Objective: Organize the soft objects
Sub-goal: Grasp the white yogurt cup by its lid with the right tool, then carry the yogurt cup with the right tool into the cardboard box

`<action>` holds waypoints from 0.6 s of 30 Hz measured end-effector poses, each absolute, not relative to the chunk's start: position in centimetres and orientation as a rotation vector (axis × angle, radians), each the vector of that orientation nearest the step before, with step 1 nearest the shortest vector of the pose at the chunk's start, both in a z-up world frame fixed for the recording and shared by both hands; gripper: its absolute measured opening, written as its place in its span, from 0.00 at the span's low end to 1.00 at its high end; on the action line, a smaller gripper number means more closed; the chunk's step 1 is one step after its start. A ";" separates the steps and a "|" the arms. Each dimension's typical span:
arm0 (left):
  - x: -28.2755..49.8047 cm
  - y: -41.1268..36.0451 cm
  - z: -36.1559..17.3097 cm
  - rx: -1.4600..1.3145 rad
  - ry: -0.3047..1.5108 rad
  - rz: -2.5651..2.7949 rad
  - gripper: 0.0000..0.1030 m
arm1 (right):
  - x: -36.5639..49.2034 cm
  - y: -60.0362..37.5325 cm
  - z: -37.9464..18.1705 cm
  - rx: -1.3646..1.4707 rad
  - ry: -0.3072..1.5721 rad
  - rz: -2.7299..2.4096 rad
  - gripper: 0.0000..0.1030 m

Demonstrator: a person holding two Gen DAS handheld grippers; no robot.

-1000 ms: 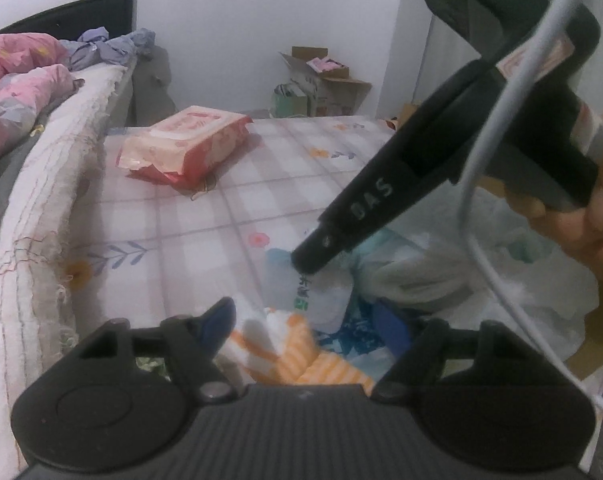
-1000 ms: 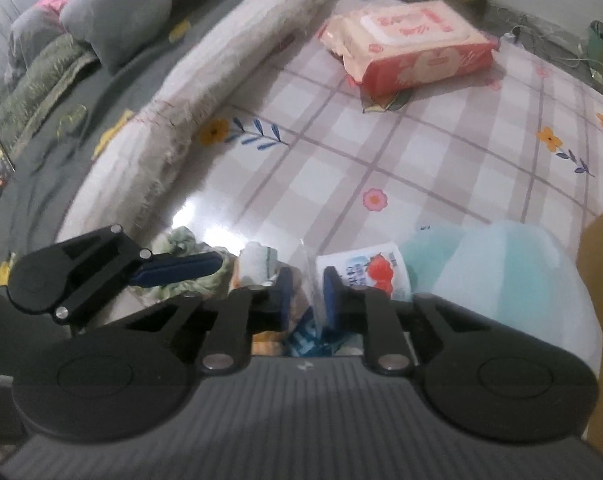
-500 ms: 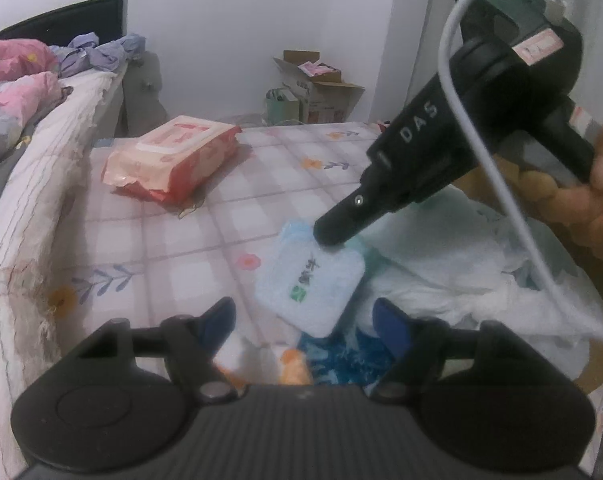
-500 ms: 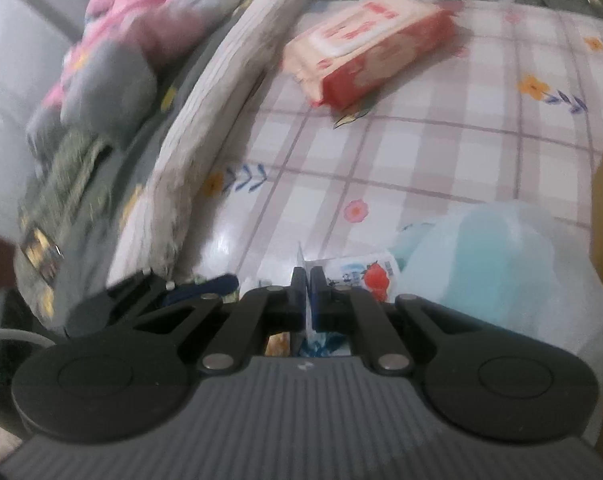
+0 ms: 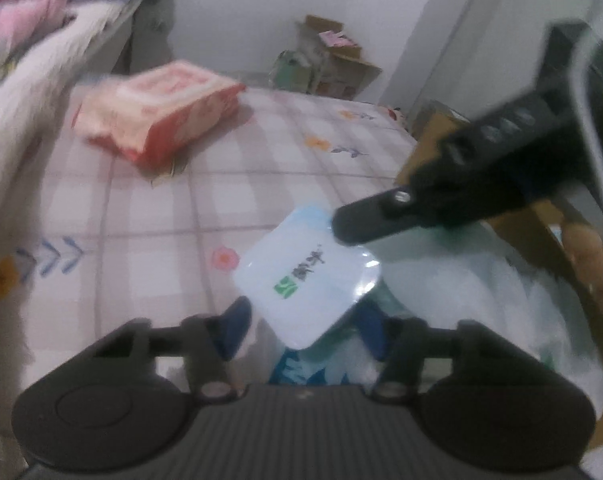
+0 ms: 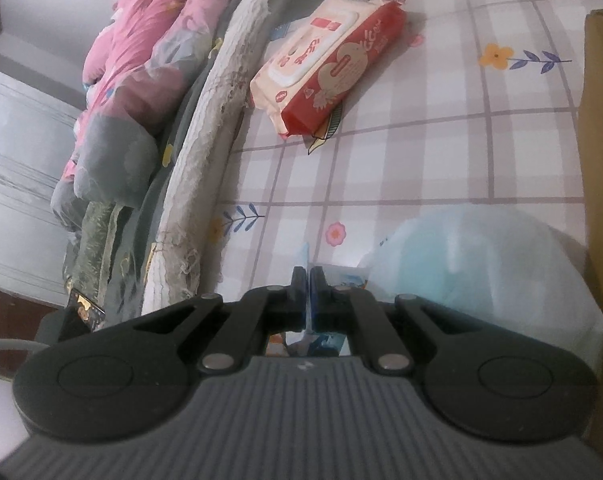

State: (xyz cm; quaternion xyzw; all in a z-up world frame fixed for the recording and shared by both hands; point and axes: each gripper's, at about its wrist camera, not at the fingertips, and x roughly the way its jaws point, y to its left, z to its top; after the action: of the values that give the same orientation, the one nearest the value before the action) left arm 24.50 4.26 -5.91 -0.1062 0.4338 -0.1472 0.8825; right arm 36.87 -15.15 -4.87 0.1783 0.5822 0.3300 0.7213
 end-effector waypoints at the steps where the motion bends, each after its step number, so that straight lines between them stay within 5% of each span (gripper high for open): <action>1: 24.6 4.4 -6.0 -0.247 0.908 -0.309 0.54 | 36.9 -15.2 -4.9 0.400 1.287 0.730 0.01; 18: 22.8 5.6 -3.1 -0.270 0.807 -0.232 0.52 | 36.9 -14.5 -3.8 0.473 1.266 0.778 0.01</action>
State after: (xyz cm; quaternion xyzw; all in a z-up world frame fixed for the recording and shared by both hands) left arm 22.79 5.62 -3.09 -0.1307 0.3904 -0.1122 0.9044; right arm 36.94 -14.51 -3.85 0.2133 0.5706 0.3506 0.7113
